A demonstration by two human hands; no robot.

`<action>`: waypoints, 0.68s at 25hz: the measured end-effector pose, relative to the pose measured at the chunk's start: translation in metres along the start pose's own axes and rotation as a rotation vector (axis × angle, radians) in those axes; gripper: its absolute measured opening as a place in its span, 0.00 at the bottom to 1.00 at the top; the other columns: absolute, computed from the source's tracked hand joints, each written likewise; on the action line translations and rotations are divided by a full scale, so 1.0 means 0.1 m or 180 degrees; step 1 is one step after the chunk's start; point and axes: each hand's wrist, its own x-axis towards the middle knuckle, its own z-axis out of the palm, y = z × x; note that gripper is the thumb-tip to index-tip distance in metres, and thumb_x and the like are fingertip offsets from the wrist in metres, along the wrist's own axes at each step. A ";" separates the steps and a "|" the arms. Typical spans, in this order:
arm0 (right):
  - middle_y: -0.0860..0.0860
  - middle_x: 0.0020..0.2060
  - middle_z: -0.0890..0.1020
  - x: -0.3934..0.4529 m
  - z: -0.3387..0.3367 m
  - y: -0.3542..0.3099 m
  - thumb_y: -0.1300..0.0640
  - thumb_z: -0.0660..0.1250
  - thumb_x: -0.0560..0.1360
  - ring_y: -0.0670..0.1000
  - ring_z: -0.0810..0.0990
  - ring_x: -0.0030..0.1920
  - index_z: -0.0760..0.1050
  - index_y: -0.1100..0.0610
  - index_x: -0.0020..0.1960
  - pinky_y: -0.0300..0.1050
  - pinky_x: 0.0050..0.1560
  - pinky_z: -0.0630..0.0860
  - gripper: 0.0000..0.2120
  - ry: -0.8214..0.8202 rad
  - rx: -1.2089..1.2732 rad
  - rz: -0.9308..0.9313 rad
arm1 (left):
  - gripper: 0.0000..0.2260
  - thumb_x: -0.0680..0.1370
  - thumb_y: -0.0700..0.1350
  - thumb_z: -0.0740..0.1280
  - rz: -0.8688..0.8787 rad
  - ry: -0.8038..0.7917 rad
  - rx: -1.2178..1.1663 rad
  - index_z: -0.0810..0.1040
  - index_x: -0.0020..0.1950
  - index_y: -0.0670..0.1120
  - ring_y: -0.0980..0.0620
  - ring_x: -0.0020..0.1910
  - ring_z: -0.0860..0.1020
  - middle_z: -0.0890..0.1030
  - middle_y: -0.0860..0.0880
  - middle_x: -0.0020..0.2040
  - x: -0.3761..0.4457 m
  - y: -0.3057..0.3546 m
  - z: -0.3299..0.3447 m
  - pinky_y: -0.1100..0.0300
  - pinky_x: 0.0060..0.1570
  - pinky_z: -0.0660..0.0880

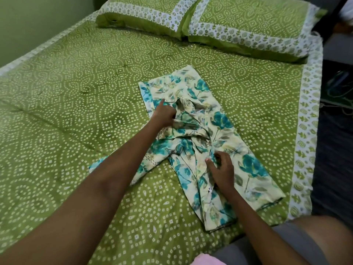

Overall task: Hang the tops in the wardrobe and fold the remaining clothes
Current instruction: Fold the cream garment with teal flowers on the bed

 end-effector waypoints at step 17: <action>0.60 0.50 0.79 -0.08 0.33 -0.35 0.68 0.63 0.72 0.61 0.78 0.48 0.76 0.62 0.57 0.50 0.44 0.75 0.13 -0.0829 -0.1332 -0.1092 | 0.23 0.64 0.34 0.74 -0.1330 0.1258 -0.0969 0.79 0.59 0.40 0.41 0.36 0.81 0.82 0.41 0.42 -2.59 -0.47 1.07 0.54 0.30 0.76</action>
